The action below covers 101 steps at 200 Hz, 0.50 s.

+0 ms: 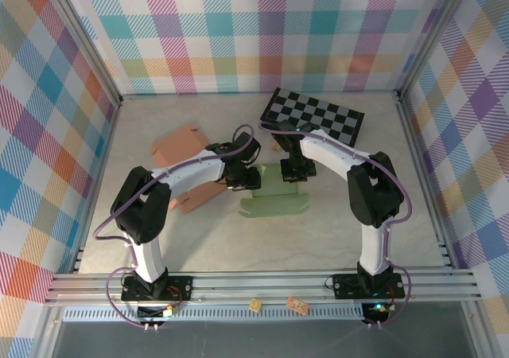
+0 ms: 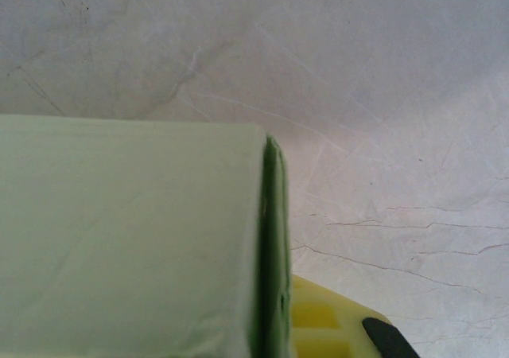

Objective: Fold the paper box

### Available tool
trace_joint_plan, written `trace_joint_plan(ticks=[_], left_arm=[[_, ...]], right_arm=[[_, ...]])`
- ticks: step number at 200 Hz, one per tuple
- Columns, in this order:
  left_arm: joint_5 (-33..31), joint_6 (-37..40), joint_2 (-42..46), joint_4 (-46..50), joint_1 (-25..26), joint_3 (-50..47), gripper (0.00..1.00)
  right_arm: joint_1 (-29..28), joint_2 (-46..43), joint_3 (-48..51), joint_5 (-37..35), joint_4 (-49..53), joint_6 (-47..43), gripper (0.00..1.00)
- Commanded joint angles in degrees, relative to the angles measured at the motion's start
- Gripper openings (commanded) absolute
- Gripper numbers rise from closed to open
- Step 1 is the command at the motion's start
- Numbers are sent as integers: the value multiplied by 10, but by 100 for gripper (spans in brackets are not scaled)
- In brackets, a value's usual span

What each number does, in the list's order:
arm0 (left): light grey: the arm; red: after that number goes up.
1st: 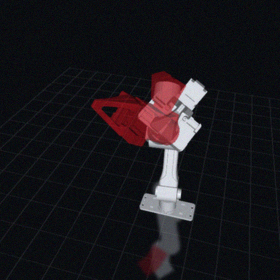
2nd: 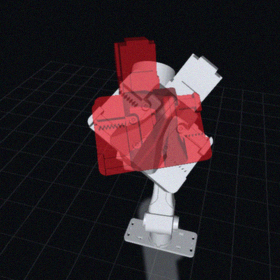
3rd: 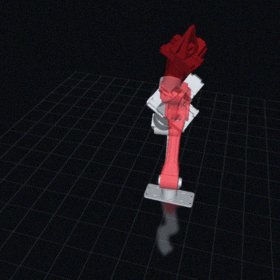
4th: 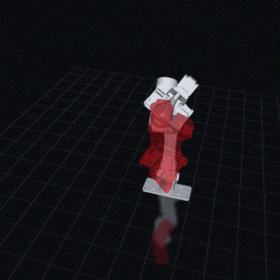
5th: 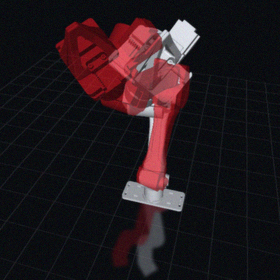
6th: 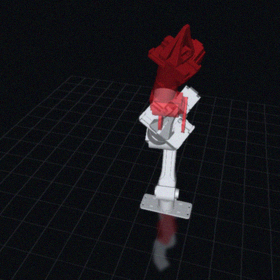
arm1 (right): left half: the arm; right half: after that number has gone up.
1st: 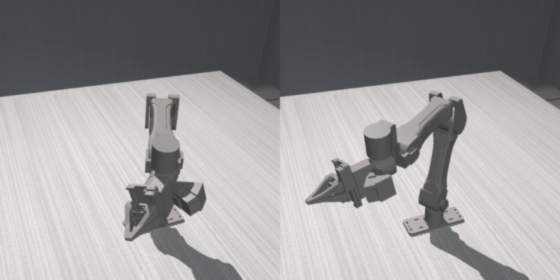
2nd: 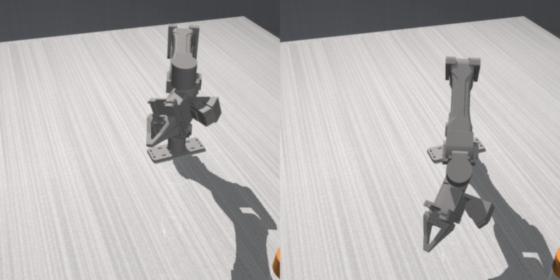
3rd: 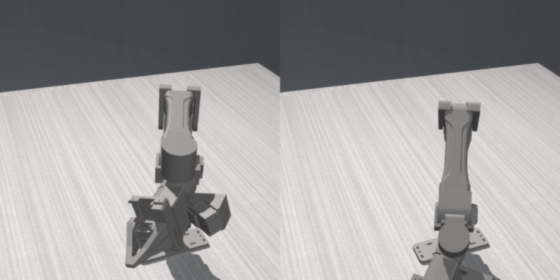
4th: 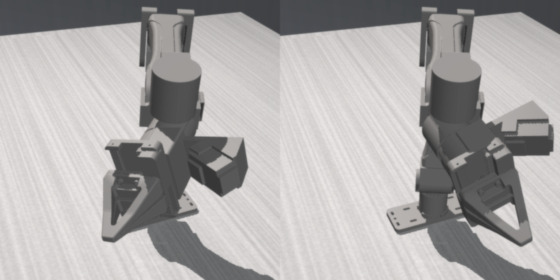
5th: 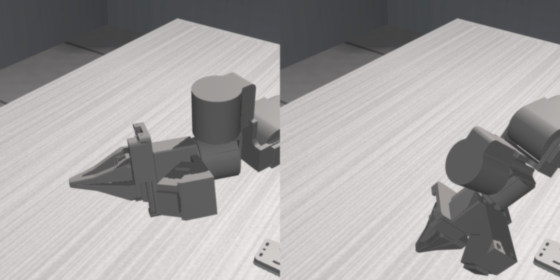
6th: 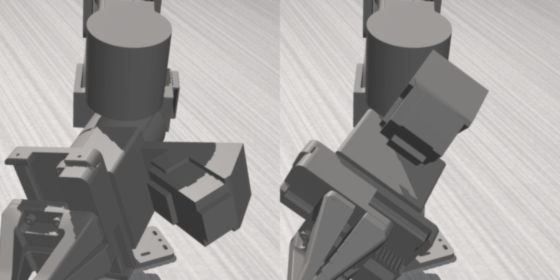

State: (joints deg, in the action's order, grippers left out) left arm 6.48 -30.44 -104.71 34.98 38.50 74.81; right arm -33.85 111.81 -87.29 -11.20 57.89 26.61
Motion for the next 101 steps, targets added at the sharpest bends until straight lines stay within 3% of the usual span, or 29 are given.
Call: trace_joint_plan(ticks=[1, 43, 87, 101], left_arm=[[-6, 6, -21, -1, 4, 15, 32], [-25, 10, -28, -4, 13, 0, 20], [-65, 9, -40, 18, 34, 11, 0], [-93, 2, -43, 35, 43, 16, 0]], right_arm=[[-5, -14, 4, 10, 5, 10, 0], [-5, -13, 2, 10, 6, 7, 0], [-5, -15, 2, 12, 5, 8, 0], [-5, -16, 2, 10, 6, 8, 0]])
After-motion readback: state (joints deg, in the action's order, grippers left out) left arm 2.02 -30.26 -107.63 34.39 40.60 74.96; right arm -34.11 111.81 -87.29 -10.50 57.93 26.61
